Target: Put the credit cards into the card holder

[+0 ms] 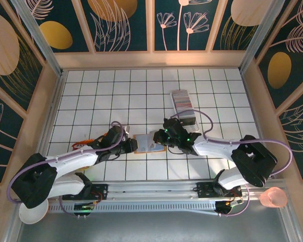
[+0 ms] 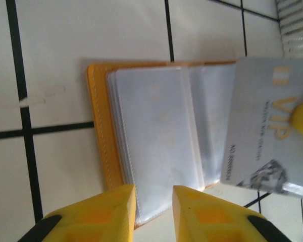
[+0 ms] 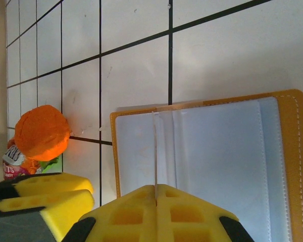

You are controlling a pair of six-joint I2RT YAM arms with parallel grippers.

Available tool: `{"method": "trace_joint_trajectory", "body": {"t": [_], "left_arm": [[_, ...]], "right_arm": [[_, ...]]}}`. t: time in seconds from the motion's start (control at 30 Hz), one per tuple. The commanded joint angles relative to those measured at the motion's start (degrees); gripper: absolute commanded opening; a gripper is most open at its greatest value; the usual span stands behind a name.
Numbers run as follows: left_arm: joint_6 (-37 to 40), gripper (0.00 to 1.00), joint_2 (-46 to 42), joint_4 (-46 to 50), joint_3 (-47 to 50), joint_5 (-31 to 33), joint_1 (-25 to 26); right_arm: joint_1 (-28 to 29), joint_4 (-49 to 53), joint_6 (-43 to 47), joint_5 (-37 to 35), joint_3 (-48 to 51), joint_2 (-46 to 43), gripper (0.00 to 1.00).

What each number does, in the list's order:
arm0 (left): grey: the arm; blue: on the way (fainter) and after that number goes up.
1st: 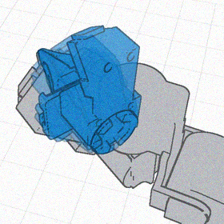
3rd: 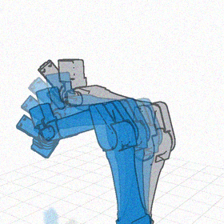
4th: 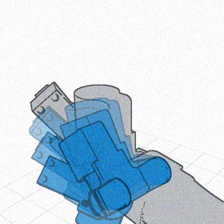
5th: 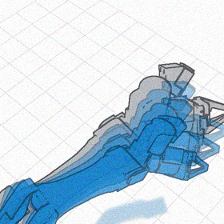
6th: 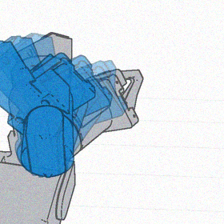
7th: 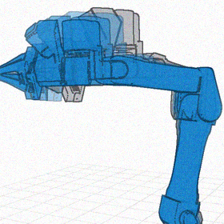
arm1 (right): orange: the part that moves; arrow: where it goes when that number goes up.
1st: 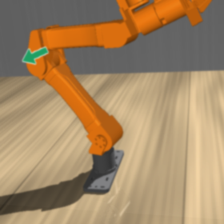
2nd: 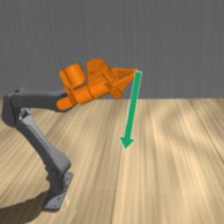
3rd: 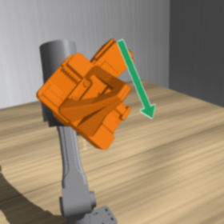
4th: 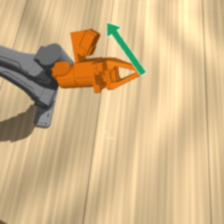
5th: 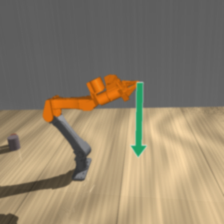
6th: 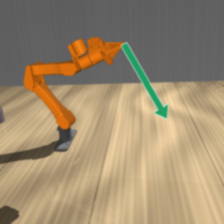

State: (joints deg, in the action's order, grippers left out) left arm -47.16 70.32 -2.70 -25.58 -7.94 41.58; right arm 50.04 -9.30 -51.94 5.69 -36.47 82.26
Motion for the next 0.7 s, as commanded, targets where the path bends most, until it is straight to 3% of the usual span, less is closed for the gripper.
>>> {"method": "trace_joint_trajectory", "body": {"t": [0.0, 0.67], "left_arm": [[1.0, 0.2, 1.3, 1.7, -2.1, 3.6, 0.1], [-1.6, 0.14, 6.5, -1.2, 0.7, 3.7, 0.2]], "right_arm": [[0.5, -1.4, 1.8, -0.4, -1.8, 1.2, 0.0], [0.8, -0.8, 2.7, 1.2, -3.5, 6.1, 0.0]]}}
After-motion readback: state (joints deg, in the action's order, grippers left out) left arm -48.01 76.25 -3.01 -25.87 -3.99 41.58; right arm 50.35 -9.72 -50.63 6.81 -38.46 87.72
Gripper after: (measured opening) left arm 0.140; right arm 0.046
